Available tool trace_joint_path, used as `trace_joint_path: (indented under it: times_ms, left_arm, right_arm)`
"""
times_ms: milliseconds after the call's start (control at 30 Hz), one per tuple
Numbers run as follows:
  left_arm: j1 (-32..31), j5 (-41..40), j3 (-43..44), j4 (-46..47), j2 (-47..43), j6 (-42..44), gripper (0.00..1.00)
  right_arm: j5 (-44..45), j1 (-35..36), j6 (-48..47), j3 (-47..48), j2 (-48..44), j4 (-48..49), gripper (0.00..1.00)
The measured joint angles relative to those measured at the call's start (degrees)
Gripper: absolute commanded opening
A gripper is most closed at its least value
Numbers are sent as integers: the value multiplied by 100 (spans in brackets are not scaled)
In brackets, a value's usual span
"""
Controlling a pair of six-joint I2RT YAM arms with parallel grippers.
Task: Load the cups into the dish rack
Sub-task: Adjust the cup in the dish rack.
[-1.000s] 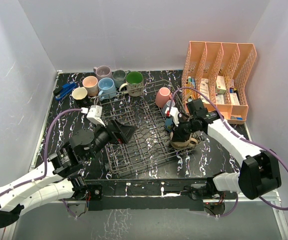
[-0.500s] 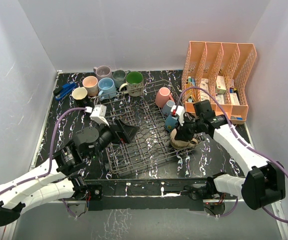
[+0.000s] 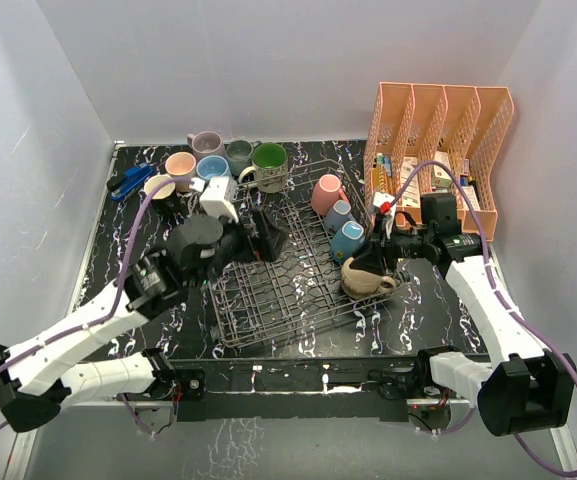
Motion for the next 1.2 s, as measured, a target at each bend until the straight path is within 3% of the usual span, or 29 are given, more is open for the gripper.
trace_joint_path:
  times_ms: [67, 167, 367, 533, 733, 900, 1200]
  left_arm:
    - [271, 210, 487, -243, 367, 173, 97]
    - [1266, 942, 1071, -409, 940, 389, 97]
    - [3099, 2111, 1279, -682, 1530, 667, 93]
    - [4376, 3025, 1532, -793, 1829, 859, 85]
    - [5654, 3733, 1727, -769, 2247, 984, 72]
    - [6120, 3978, 1926, -782, 2802, 1086, 70]
    - [6166, 3740, 2358, -999, 3388, 1436, 70]
  right_arm:
    - [-111, -33, 39, 63, 81, 83, 51]
    - [-271, -101, 149, 247, 304, 308, 62]
    - [-835, -890, 293, 409, 638, 597, 67]
    - [-1637, -1825, 542, -247, 516, 1147, 76]
    - [-1884, -1947, 728, -662, 221, 1390, 76]
    - [-1908, -1950, 664, -662, 107, 1471, 76]
    - [-1888, -1950, 562, -662, 116, 1469, 76]
